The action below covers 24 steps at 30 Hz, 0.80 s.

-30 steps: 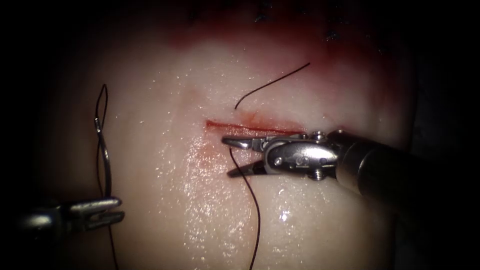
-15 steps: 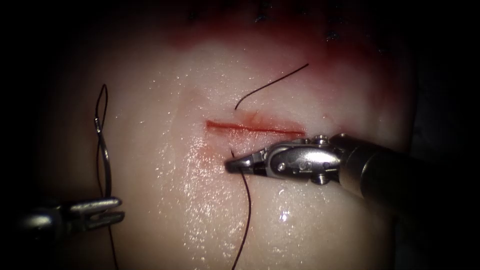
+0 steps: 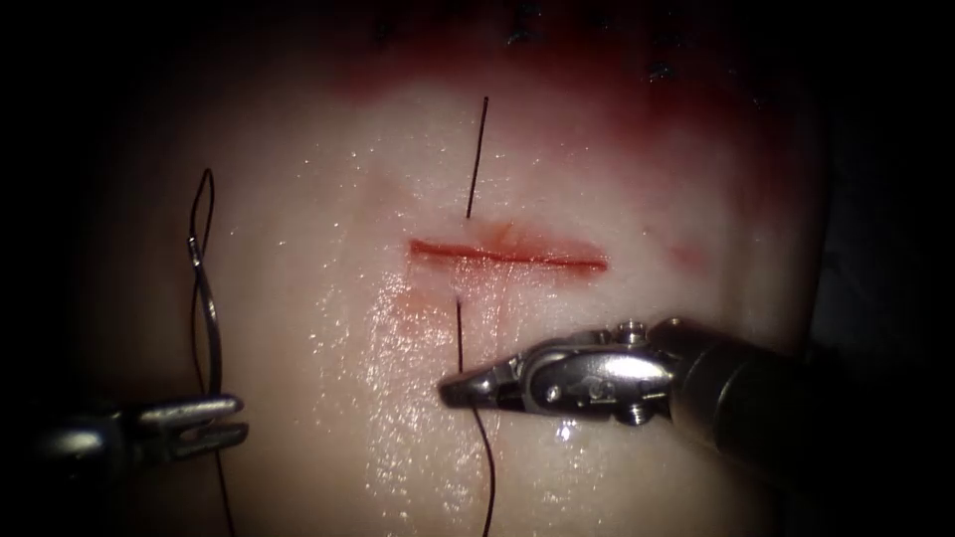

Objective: Wound Closure
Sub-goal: Grip thread near wound with right hand and pull away repeatedly until only a short tail is left above wound

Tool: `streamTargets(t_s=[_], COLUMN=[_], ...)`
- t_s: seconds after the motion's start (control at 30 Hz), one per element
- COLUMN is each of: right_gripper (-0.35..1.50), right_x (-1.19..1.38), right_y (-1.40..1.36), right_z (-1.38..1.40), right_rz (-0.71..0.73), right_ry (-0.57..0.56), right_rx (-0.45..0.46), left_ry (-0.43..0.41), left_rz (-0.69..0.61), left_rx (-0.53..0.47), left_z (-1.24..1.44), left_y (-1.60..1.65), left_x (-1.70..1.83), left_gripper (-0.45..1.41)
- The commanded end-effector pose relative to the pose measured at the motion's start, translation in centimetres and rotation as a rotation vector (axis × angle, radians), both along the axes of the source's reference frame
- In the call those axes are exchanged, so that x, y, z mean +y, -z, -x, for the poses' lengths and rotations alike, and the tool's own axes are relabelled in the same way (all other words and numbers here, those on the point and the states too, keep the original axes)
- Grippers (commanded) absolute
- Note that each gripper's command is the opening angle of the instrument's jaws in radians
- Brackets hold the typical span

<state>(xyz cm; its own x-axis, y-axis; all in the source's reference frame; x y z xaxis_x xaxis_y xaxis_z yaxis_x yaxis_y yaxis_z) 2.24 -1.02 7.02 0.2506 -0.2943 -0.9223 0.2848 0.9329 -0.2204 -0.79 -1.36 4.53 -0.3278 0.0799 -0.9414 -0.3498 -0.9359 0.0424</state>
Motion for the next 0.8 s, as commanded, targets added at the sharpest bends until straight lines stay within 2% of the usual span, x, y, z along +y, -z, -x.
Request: streamTargets(t_s=[0.03,0.13,0.17,0.2,0.23,0.3,0.47,0.63,0.8], right_gripper=[-0.35,-0.35,-0.08,0.61,1.06,1.38,1.41,1.33,1.33], right_x=[0.00,0.03,0.04,0.07,0.10,0.17,0.28,0.36,0.47], right_y=[-0.06,-0.06,-0.07,-0.07,-0.07,-0.08,-0.06,-0.03,0.00], right_z=[-0.06,-0.08,-0.08,-0.09,-0.08,-0.04,0.13,0.29,0.47], right_rz=[0.000,-0.028,-0.037,-0.046,-0.042,-0.055,-0.060,-0.067,-0.063], right_ry=[0.000,-0.019,-0.035,-0.073,-0.110,-0.193,-0.214,-0.219,-0.253], right_rx=[0.002,-0.002,0.001,0.001,0.002,0.000,-0.019,-0.031,-0.071], left_ry=[0.000,0.000,0.000,0.000,0.000,0.000,0.001,0.001,0.004], left_rz=[0.002,0.002,0.002,0.002,0.002,0.002,-0.003,-0.003,-0.006], left_rx=[-0.001,-0.001,-0.001,-0.001,-0.001,-0.001,-0.003,-0.004,-0.003], left_z=[0.06,0.06,0.06,0.06,0.06,0.06,0.05,0.05,0.08], left_y=[-0.06,-0.06,-0.06,-0.06,-0.06,-0.06,-0.06,-0.06,-0.05], left_x=[0.03,0.03,0.03,0.03,0.03,0.03,0.02,0.02,0.05], left_gripper=[-0.35,-0.35,-0.35,-0.35,-0.35,-0.35,-0.35,-0.35,-0.35])
